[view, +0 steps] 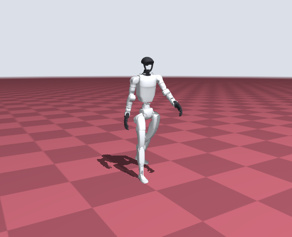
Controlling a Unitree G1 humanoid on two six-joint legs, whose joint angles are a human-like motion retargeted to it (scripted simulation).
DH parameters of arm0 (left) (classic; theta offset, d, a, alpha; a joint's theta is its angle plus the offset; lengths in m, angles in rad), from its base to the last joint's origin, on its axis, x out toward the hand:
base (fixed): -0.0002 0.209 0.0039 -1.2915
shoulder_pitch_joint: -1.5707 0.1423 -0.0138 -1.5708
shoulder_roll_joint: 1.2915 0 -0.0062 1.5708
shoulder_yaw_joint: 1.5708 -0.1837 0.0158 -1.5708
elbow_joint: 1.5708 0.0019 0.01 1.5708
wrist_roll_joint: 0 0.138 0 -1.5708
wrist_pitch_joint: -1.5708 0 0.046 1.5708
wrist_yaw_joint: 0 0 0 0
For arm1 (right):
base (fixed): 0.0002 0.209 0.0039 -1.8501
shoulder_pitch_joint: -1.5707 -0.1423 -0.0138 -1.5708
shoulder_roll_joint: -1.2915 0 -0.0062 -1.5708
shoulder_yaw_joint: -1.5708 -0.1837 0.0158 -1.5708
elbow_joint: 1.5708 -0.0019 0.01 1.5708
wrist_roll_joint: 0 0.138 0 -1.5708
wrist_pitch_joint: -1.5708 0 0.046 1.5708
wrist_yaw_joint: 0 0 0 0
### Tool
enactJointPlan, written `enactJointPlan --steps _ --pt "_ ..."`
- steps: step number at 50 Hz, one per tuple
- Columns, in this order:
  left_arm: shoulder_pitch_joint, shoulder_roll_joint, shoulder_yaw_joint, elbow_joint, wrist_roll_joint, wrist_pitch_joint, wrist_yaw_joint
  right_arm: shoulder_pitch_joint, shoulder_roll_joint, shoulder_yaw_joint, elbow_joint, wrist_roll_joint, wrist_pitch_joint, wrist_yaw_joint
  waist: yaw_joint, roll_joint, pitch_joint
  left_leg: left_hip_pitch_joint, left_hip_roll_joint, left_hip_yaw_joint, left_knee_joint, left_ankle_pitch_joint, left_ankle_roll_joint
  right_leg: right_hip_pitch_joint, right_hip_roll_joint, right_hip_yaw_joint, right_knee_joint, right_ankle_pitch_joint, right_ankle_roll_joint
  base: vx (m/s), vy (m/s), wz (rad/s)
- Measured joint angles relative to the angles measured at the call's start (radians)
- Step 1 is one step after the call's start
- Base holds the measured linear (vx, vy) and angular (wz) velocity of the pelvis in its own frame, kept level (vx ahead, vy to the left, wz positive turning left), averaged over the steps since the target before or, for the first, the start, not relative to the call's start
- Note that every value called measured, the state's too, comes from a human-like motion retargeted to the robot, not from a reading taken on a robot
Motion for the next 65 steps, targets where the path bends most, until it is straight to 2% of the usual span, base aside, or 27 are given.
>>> enactJointPlan --steps 2,3,5,7,10,13,17,21,25,28,30,32,35,37,38,41,43,46,50,55,58,60,62,63,65 --pt "0.138 -0.030 0.023 0.099 0.033 0.005 -0.023 -0.129 0.006 0.029 -0.014 0.089 -0.023 -0.056 0.106 -0.030 0.037 0.010 -0.026 0.096 0.124 0.073 0.014 0.087 0.008 0.088 -0.038 0.009 0.022 0.67 -0.24 -2.50" --pt "0.211 -0.040 0.037 0.148 0.010 0.030 -0.056 -0.195 0.012 0.053 -0.025 0.107 -0.007 -0.077 0.149 -0.057 0.069 -0.009 -0.033 0.142 0.253 0.096 0.013 0.159 -0.002 0.132 -0.085 0.022 0.018 0.60 -0.22 -2.01" --pt "0.364 -0.053 0.054 0.227 -0.030 0.075 -0.172 -0.319 0.030 0.111 -0.064 0.144 0.011 -0.094 0.172 -0.111 0.060 -0.279 0.020 0.187 0.818 -0.009 0.017 0.186 -0.042 0.176 -0.101 0.011 -0.016 0.47 -0.15 -0.93" --pt "0.512 -0.077 0.046 0.286 -0.066 0.048 -0.198 -0.414 0.028 0.144 -0.112 0.146 -0.040 -0.134 0.165 -0.125 -0.026 -0.627 0.080 0.173 1.336 -0.168 0.045 0.115 -0.064 0.171 -0.083 -0.027 -0.036 0.44 0.00 0.08" --pt "0.671 -0.102 0.034 0.360 -0.033 0.034 -0.203 -0.542 0.003 0.200 -0.146 0.060 -0.065 -0.170 0.233 -0.148 -0.055 -0.945 0.148 0.195 1.842 -0.338 0.102 0.089 -0.084 0.196 -0.057 -0.079 -0.034 0.51 0.02 -0.32" --pt "0.812 -0.100 0.030 0.361 -0.002 0.017 -0.227 -0.633 -0.035 0.302 -0.137 -0.037 -0.076 -0.191 0.338 -0.164 -0.062 -1.185 0.237 0.219 2.138 -0.378 0.112 0.113 -0.078 0.231 -0.092 -0.087 -0.046 0.53 0.01 -0.57" --pt "0.995 -0.089 0.032 0.308 -0.048 -0.015 -0.282 -0.697 -0.075 0.370 -0.153 -0.072 -0.099 -0.210 0.429 -0.179 -0.057 -1.391 0.333 0.239 2.261 -0.441 0.132 0.167 -0.078 0.251 -0.101 -0.115 -0.064 0.53 0.07 -0.41" --pt "1.080 -0.104 -0.003 0.318 -0.010 0.006 -0.336 -0.723 -0.086 0.325 -0.197 -0.026 -0.114 -0.215 0.441 -0.178 -0.060 -1.474 0.358 0.230 2.114 -0.422 0.150 0.225 -0.079 0.243 -0.101 -0.152 -0.079 0.52 0.13 -0.05" --pt "1.063 -0.121 -0.017 0.332 0.036 0.046 -0.388 -0.689 -0.065 0.264 -0.238 0.024 -0.115 -0.192 0.418 -0.179 -0.094 -1.403 0.311 0.244 1.689 -0.372 0.140 0.261 -0.084 0.219 -0.098 -0.175 -0.075 0.53 0.17 0.17" --pt "0.976 -0.104 0.032 0.320 0.015 0.069 -0.379 -0.635 -0.029 0.256 -0.240 -0.017 -0.093 -0.150 0.445 -0.199 -0.084 -1.128 0.241 0.347 1.084 -0.314 0.097 0.290 -0.108 0.238 -0.061 -0.190 -0.052 0.63 0.20 -0.57" --pt "0.888 -0.082 0.099 0.309 -0.018 0.057 -0.280 -0.598 -0.002 0.266 -0.235 -0.052 -0.090 -0.136 0.505 -0.193 -0.003 -0.779 0.137 0.444 0.482 -0.211 0.045 0.374 -0.122 0.279 -0.031 -0.205 -0.021 0.78 0.29 -1.45" --pt "0.813 -0.072 0.174 0.311 -0.043 -0.025 -0.130 -0.531 0.018 0.280 -0.233 -0.021 -0.155 -0.153 0.496 -0.109 0.036 -0.508 0.114 0.484 0.070 -0.030 0.022 0.472 -0.048 0.300 0.010 -0.215 -0.024 0.82 0.38 -0.56" --pt "0.714 -0.060 0.203 0.338 -0.077 -0.025 -0.090 -0.374 0.025 0.225 -0.209 -0.106 -0.129 -0.141 0.335 -0.033 0.028 -0.404 0.171 0.445 0.038 0.086 -0.120 0.512 0.045 0.214 0.187 -0.156 -0.084 0.70 0.37 1.40" --pt "0.609 -0.034 0.147 0.368 0.034 0.021 -0.093 -0.257 0.021 0.189 -0.181 -0.083 -0.113 -0.097 0.248 -0.005 0.007 -0.380 0.189 0.379 0.013 0.107 -0.147 0.323 0.065 0.134 0.606 -0.134 -0.133 0.51 0.31 1.62" --pt "0.536 -0.014 0.110 0.378 0.095 0.053 -0.089 -0.206 0.018 0.175 -0.164 -0.061 -0.098 -0.082 0.219 -0.008 -0.018 -0.400 0.183 0.351 0.000 0.109 -0.144 0.169 0.048 0.107 0.858 -0.148 -0.150 0.43 0.23 1.36" --pt "0.313 0.052 0.056 0.349 0.224 0.119 -0.039 -0.075 0.011 0.171 -0.109 -0.038 -0.047 -0.043 0.149 0.001 -0.040 -0.422 0.179 0.282 -0.011 0.091 -0.153 -0.185 0.026 0.079 1.420 -0.251 -0.175 0.43 0.17 1.17" --pt "0.176 0.096 0.071 0.291 0.238 0.136 -0.028 -0.016 0.003 0.168 -0.071 -0.138 -0.016 0.014 0.113 0.020 -0.042 -0.409 0.178 0.246 -0.047 0.094 -0.139 -0.393 0.033 0.079 1.701 -0.313 -0.178 0.44 0.13 0.82" --pt "0.027 0.147 0.080 0.180 0.184 0.107 -0.025 0.061 -0.012 0.168 -0.041 -0.246 -0.015 0.081 0.016 0.061 -0.047 -0.400 0.191 0.176 -0.057 0.075 -0.106 -0.634 0.003 0.041 1.985 -0.353 -0.165 0.45 0.11 1.12" --pt "-0.130 0.200 0.019 0.058 0.084 0.061 0.020 0.140 -0.014 0.153 -0.037 -0.175 -0.040 0.082 -0.083 0.092 -0.034 -0.355 0.206 0.109 -0.057 0.055 -0.064 -0.839 -0.031 0.018 2.142 -0.416 -0.155 0.50 0.02 0.94" --pt "-0.248 0.217 -0.016 -0.011 0.121 0.066 0.015 0.175 0.007 0.143 -0.036 -0.143 -0.037 0.110 -0.103 0.082 -0.037 -0.253 0.189 0.096 -0.057 0.021 -0.052 -0.910 -0.059 0.025 2.019 -0.445 -0.191 0.55 -0.04 0.24" --pt "-0.255 0.191 0.014 -0.030 0.130 0.078 -0.020 0.152 0.009 0.122 -0.036 -0.150 -0.030 0.138 -0.104 0.079 -0.074 -0.227 0.169 0.091 -0.057 -0.005 -0.054 -0.875 -0.075 0.008 1.776 -0.439 -0.206 0.54 -0.05 0.10" --pt "-0.233 0.161 0.038 -0.039 0.123 0.079 -0.048 0.122 0.004 0.103 -0.033 -0.137 -0.029 0.148 -0.098 0.083 -0.105 -0.222 0.159 0.089 -0.057 -0.019 -0.061 -0.809 -0.068 -0.018 1.528 -0.434 -0.201 0.53 -0.07 0.13" --pt "-0.184 0.117 0.060 -0.047 0.100 0.069 -0.076 0.072 -0.011 0.088 -0.020 -0.112 -0.030 0.144 -0.094 0.095 -0.129 -0.216 0.156 0.077 -0.057 -0.026 -0.071 -0.670 -0.050 -0.076 1.162 -0.417 -0.187 0.56 -0.10 0.39" --pt "-0.151 0.091 0.067 -0.049 0.081 0.063 -0.086 0.046 -0.018 0.084 -0.012 -0.095 -0.030 0.134 -0.095 0.097 -0.136 -0.208 0.153 0.063 -0.057 -0.026 -0.076 -0.571 -0.035 -0.108 0.934 -0.398 -0.174 0.64 -0.12 0.78" --pt "-0.080 0.033 0.068 -0.042 0.014 0.058 -0.075 -0.020 -0.034 0.075 0.010 -0.043 -0.009 0.085 -0.103 0.073 -0.100 -0.141 0.132 0.006 -0.037 -0.027 -0.080 -0.261 0.016 -0.160 0.365 -0.269 -0.126 0.75 -0.18 0.98"
